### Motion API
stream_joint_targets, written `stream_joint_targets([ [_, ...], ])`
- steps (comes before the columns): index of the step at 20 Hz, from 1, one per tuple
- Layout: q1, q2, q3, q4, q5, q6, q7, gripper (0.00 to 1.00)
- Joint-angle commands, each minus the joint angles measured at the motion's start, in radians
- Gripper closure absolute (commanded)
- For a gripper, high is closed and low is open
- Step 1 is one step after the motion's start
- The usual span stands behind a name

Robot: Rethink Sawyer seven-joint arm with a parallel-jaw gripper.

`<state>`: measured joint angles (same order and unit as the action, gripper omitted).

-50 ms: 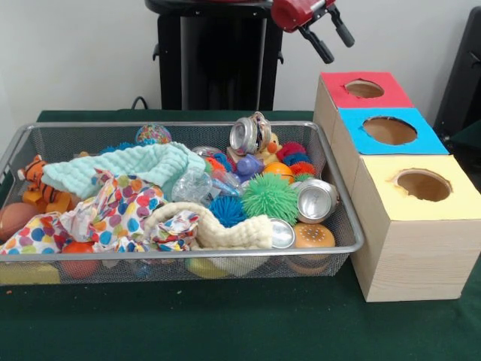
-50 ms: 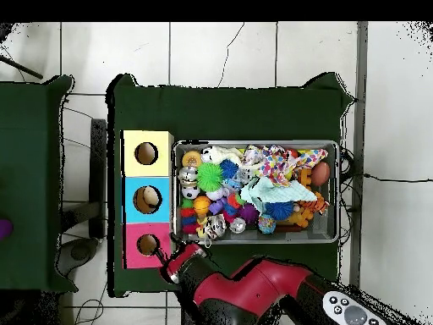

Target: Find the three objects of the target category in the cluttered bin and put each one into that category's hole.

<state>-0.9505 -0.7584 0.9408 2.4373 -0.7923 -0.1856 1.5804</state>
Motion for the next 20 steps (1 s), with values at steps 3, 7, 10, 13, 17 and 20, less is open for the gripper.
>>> stream_joint_targets([
  [3,-0.004,0.105,0.073,-0.180,-0.077,0.148,0.021,0.00],
  [7,0.001,0.139,0.078,-0.206,-0.084,0.167,0.007,0.00],
  [10,0.024,0.144,0.062,-0.219,-0.083,0.160,0.012,0.00],
  [13,0.086,0.104,0.011,-0.213,-0.066,0.109,0.045,0.00],
  [17,0.162,0.080,-0.053,-0.220,-0.056,0.056,0.070,0.00],
  [20,0.224,0.046,-0.096,-0.211,-0.033,0.016,0.092,0.00],
])
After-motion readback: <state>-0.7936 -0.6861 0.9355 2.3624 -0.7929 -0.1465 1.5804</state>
